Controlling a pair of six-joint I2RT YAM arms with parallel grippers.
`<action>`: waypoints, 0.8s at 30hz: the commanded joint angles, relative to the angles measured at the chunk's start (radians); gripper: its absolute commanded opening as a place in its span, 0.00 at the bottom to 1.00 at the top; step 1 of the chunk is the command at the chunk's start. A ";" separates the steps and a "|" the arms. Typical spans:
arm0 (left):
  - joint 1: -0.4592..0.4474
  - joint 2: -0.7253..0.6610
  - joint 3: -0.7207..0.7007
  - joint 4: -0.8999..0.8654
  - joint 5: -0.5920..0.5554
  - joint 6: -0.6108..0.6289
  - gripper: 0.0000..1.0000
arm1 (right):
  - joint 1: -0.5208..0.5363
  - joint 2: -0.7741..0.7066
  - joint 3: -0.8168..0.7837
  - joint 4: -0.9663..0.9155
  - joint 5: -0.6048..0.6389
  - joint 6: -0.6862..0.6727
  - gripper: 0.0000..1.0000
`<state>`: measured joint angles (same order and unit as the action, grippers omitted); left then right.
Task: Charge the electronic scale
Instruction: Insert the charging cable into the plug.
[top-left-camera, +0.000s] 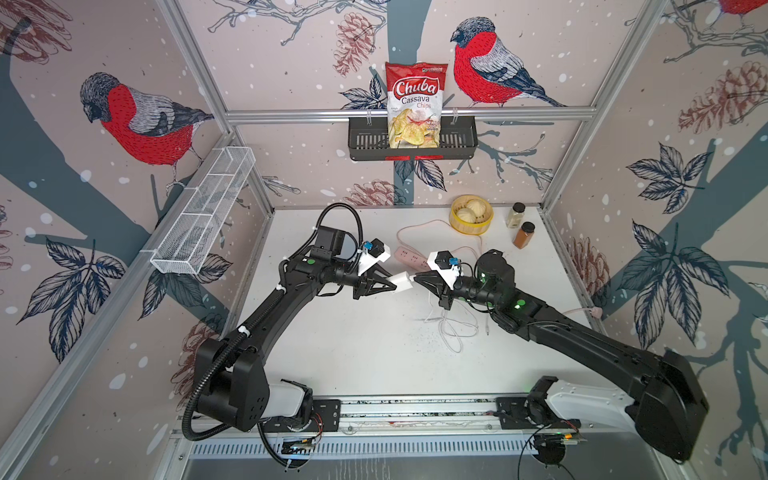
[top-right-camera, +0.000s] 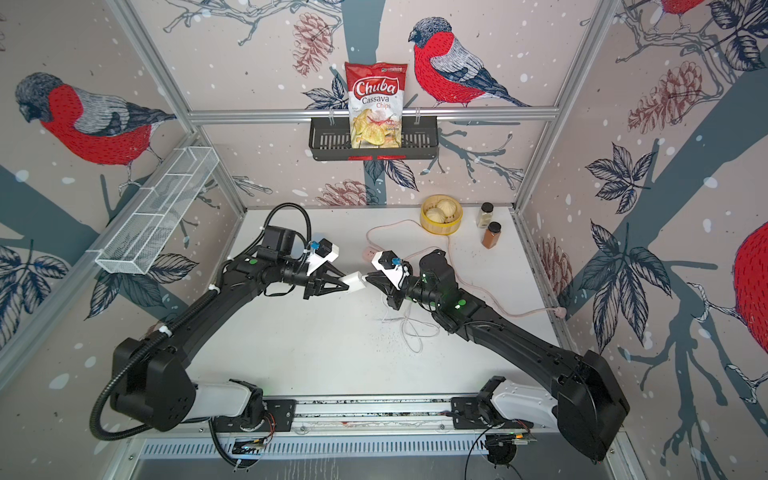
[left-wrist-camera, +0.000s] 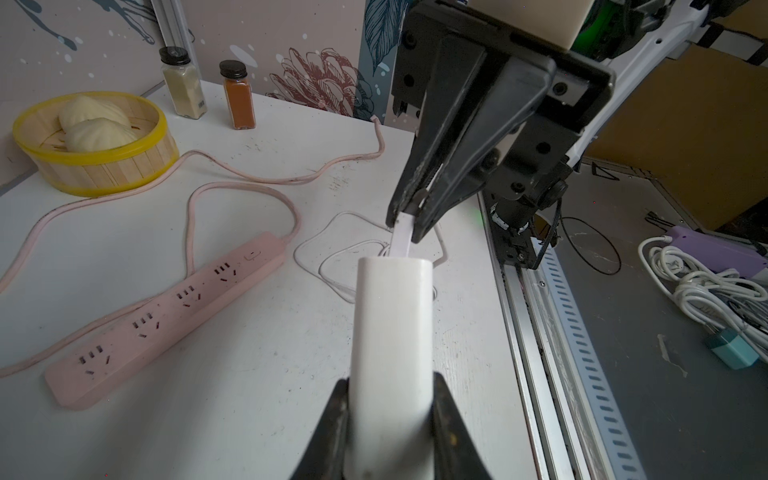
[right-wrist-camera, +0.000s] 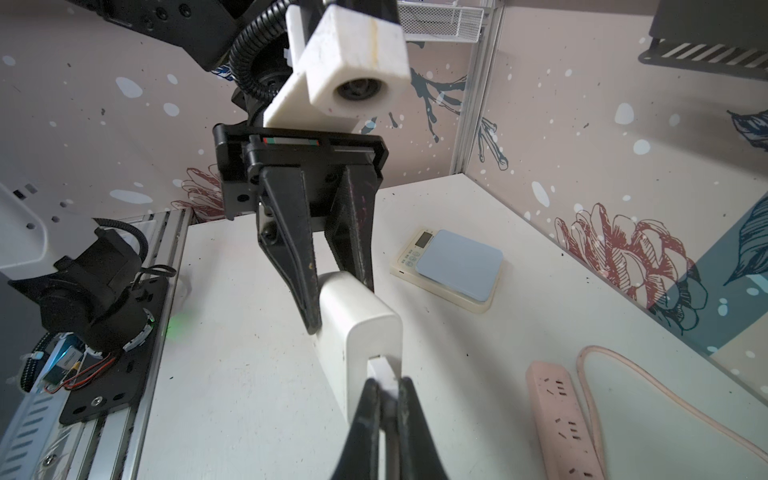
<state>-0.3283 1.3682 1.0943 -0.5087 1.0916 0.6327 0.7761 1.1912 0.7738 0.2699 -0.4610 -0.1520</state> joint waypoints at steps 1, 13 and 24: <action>-0.021 0.007 0.041 0.109 0.174 0.039 0.00 | -0.030 -0.009 0.004 0.078 -0.158 0.111 0.43; 0.025 0.077 0.071 -0.098 0.229 0.218 0.00 | -0.138 -0.103 -0.011 -0.032 -0.280 0.127 1.00; 0.026 0.071 0.079 -0.105 0.219 0.214 0.00 | -0.045 0.108 0.104 -0.006 -0.307 0.121 0.69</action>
<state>-0.3042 1.4452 1.1660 -0.5968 1.2808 0.8268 0.7269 1.2686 0.8555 0.2348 -0.7368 -0.0456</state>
